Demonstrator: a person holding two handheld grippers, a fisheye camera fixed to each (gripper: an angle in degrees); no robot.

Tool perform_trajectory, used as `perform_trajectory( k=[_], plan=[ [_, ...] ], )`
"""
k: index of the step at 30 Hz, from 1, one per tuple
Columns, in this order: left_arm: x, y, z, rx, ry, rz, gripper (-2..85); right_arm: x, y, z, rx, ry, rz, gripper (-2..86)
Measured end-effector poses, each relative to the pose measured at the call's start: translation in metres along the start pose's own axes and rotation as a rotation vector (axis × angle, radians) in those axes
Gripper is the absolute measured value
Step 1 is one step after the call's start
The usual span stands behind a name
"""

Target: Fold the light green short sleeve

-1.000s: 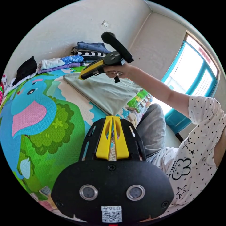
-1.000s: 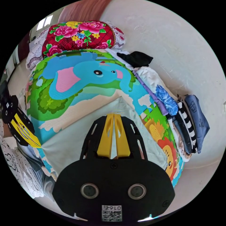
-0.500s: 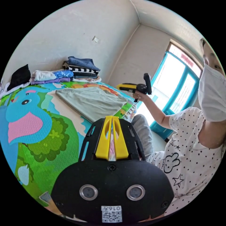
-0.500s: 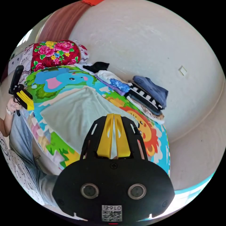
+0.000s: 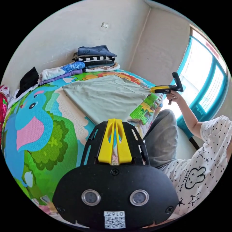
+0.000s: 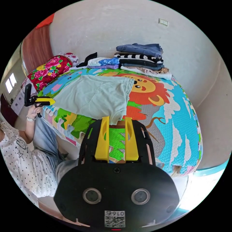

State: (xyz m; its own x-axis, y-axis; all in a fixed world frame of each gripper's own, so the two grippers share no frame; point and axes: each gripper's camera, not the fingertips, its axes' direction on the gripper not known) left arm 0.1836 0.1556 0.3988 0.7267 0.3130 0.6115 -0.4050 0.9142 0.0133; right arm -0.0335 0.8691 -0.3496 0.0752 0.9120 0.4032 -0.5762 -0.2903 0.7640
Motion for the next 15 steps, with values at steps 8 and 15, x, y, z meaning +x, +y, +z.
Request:
perform_trajectory(
  k=[8,15],
  plan=[
    [-0.013,0.002,0.013,-0.005,0.041,-0.049,-1.0,0.028,0.077,0.048,0.019,-0.209,-0.129,6.3],
    [-0.019,0.000,0.021,-0.019,0.058,-0.055,-1.0,0.047,0.124,0.080,0.071,-0.303,-0.134,3.9]
  ],
)
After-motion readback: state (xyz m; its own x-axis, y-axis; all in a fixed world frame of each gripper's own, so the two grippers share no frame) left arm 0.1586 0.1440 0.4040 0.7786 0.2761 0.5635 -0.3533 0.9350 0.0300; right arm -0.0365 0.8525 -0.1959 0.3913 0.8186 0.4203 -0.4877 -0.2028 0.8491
